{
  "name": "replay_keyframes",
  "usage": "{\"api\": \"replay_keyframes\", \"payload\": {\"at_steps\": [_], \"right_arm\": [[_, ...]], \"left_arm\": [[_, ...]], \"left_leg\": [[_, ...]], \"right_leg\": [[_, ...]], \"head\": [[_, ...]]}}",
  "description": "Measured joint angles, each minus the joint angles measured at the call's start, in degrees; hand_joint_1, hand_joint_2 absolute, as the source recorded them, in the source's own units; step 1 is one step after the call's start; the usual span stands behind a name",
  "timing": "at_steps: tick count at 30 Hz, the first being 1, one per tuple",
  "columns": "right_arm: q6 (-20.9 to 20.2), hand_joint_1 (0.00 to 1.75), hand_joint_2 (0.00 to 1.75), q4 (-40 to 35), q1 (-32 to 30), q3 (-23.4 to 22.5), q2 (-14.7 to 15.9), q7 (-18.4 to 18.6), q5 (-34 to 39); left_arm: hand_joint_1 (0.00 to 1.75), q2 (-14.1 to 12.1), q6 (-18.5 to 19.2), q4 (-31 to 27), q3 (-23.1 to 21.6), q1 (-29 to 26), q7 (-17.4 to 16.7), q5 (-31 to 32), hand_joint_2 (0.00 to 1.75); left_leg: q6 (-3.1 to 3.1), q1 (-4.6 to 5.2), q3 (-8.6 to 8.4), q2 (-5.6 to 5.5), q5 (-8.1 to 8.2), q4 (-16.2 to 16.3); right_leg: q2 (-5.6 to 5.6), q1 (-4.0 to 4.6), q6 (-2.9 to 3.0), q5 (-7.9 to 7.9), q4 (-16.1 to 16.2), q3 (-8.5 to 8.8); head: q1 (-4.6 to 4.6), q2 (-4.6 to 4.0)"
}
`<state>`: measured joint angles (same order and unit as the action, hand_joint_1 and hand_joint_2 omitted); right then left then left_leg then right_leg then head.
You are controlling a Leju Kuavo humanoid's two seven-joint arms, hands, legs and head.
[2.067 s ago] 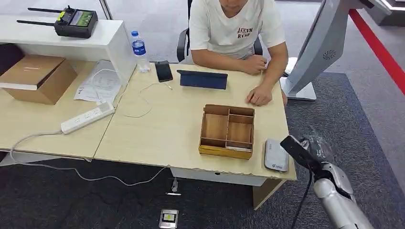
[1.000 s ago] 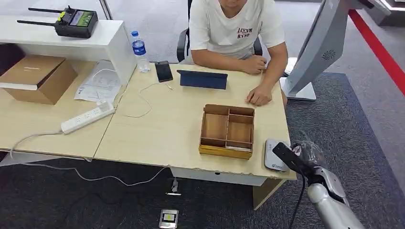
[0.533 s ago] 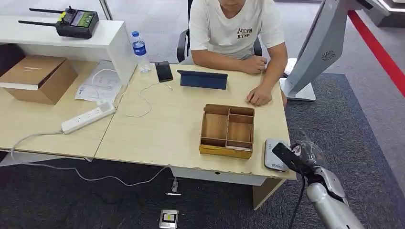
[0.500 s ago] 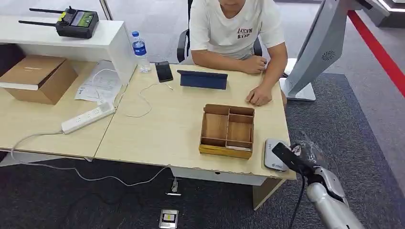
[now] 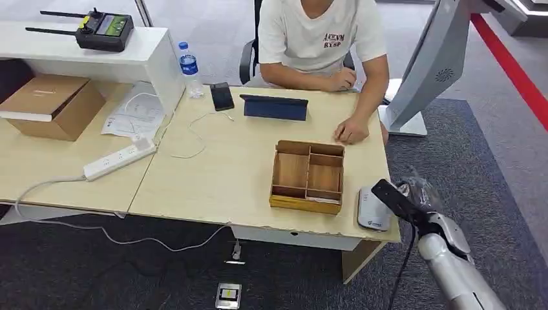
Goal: Pass the card to the sensor for recognition and then transmit it.
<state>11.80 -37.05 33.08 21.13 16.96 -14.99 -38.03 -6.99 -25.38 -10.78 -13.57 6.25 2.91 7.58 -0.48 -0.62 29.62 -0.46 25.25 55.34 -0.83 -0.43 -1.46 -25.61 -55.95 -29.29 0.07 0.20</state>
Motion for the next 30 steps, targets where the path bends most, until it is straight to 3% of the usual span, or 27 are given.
{"api": "replay_keyframes", "payload": {"at_steps": [7,16,23,30], "right_arm": [[-3.7,1.75,1.75,-8.7,6.2,-2.4,3.0,3.0,2.2],[-4.5,1.75,1.75,-11.8,14.1,-3.4,4.8,1.0,-0.4],[-6.9,1.75,1.75,-4.8,23.1,-1.2,2.0,-2.2,-5.4],[-8.7,1.75,1.75,3.9,31.0,1.9,-2.2,-1.1,-8.4]], "left_arm": [[0.0,0.0,-0.2,0.0,0.0,0.0,0.8,0.6,1.75],[0.0,0.4,-0.1,0.0,0.0,-0.1,0.5,1.4,1.75],[0.0,0.4,0.9,0.0,0.0,0.1,0.0,2.8,1.75],[0.0,0.4,1.7,0.0,0.0,0.8,-0.7,3.3,1.75]], "left_leg": [[0.02,0.01,0.11,0.0,-0.06,0.0],[0.05,0.0,0.26,0.0,-0.15,0.0],[0.0,0.0,0.54,0.01,-0.31,0.0],[-0.01,-0.02,0.7,-0.12,-0.42,0.0]], "right_leg": [[0.0,-0.02,-0.01,0.05,0.0,-0.12],[0.0,-0.01,-0.01,0.13,0.0,-0.25],[-0.01,0.0,0.01,0.27,-0.1,-0.55],[0.03,0.01,0.03,0.29,-0.1,-0.69]], "head": [[0.0,0.0],[0.02,-0.02],[0.0,0.0],[0.0,0.0]]}}
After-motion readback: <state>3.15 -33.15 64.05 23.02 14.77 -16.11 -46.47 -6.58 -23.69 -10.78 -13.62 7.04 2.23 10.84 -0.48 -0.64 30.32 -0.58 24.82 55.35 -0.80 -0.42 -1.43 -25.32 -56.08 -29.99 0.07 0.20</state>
